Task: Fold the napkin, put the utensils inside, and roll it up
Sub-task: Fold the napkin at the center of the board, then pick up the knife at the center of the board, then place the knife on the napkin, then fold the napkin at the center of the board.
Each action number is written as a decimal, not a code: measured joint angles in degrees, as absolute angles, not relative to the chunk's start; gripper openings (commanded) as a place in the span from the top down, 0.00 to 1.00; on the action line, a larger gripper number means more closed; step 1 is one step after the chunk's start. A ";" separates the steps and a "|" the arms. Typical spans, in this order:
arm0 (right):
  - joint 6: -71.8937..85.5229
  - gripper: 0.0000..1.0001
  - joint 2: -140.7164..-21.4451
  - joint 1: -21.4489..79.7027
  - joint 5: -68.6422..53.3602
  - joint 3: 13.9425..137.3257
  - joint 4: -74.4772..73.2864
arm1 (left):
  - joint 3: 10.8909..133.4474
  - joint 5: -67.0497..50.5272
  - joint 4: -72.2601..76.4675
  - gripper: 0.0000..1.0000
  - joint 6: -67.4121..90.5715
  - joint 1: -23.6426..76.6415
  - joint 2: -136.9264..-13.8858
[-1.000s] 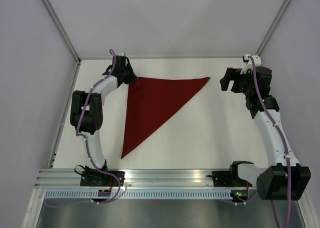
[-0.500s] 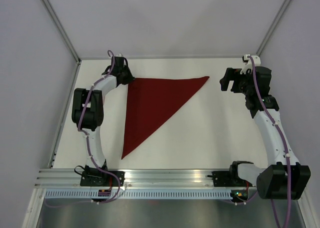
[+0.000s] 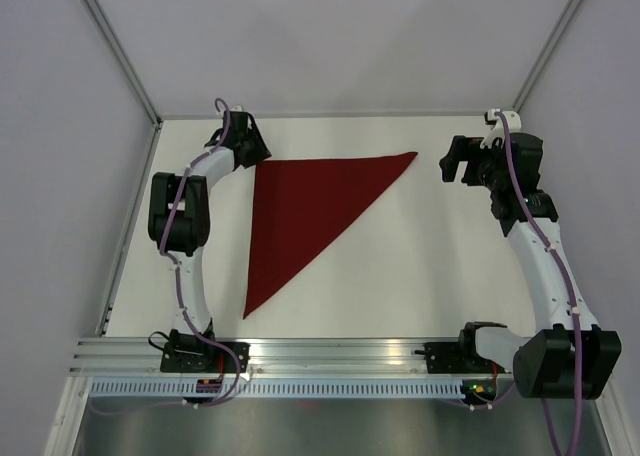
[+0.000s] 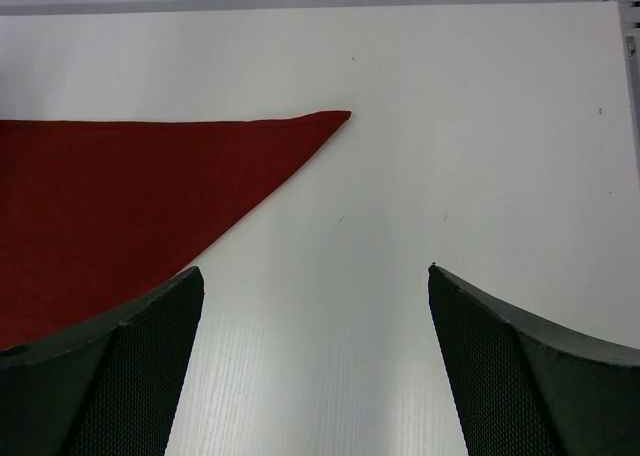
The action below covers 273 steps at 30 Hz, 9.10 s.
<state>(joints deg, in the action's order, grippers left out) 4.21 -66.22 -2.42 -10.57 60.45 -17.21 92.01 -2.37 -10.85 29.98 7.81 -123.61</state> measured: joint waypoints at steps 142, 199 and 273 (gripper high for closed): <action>4.23 0.02 -70.74 -2.35 -13.13 59.66 -17.52 | 86.35 -6.02 -26.72 0.98 -6.35 38.98 -119.20; 3.62 0.02 -71.13 -2.35 -13.08 59.64 -17.54 | 85.21 -5.98 -22.15 0.75 -2.59 39.42 -120.03; -13.39 0.39 -121.91 83.68 12.93 83.79 -8.80 | 80.82 22.37 -48.31 0.51 21.61 38.96 -44.23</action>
